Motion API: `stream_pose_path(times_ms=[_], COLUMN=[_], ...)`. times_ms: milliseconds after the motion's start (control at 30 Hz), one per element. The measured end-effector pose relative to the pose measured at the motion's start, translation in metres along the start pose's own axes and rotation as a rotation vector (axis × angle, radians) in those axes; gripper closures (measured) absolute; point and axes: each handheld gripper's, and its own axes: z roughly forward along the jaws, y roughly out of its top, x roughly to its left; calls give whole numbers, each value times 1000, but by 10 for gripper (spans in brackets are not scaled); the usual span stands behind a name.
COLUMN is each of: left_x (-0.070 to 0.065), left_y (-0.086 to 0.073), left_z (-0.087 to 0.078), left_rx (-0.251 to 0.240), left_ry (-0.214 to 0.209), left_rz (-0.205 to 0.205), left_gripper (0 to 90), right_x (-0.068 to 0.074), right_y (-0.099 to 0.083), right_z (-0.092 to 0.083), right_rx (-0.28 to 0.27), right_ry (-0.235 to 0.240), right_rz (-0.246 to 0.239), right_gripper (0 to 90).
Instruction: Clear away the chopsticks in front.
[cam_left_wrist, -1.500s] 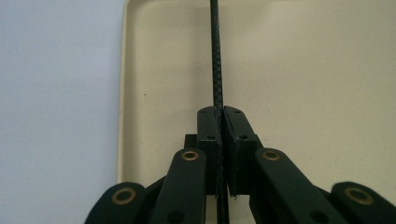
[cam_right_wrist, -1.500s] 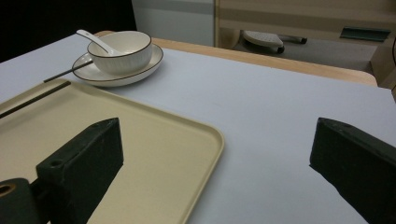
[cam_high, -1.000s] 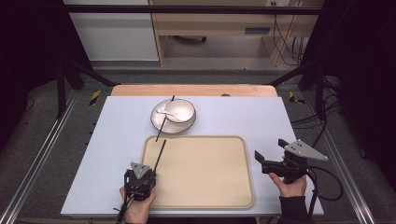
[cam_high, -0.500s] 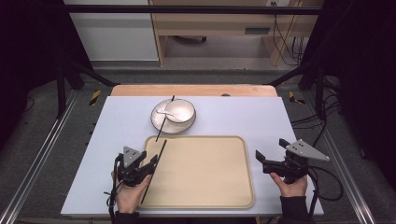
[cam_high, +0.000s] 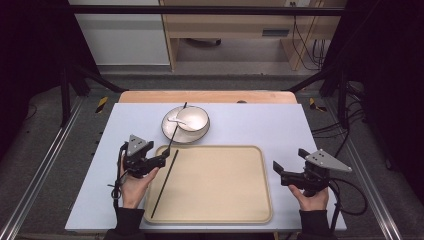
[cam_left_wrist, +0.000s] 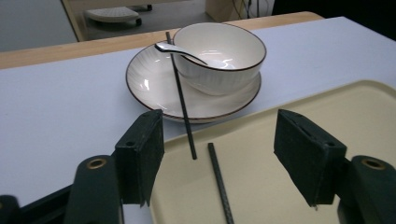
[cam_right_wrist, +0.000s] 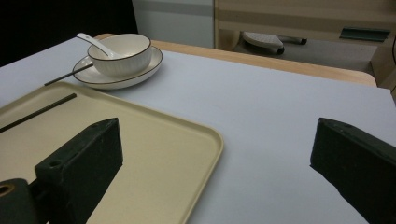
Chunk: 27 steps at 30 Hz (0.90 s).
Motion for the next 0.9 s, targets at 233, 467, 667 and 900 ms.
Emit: stream_pose_path(times_ms=[233, 467, 667, 900], left_x=[8, 17, 25, 28], left_y=[11, 16, 18, 23], left_z=[16, 36, 54, 75], left_rx=[18, 55, 111, 158], left_ry=[-6, -2, 14, 35], left_rz=[32, 67, 79, 120], left_gripper=[250, 217, 222, 246], right_x=[1, 0, 0, 0], right_y=[0, 0, -1, -1], right_z=[2, 2, 3, 4], right_rx=[7, 8, 11, 14], right_ry=[2, -1, 0, 1], right_rz=[-3, -3, -4, -4], right_gripper=[25, 24, 24, 24])
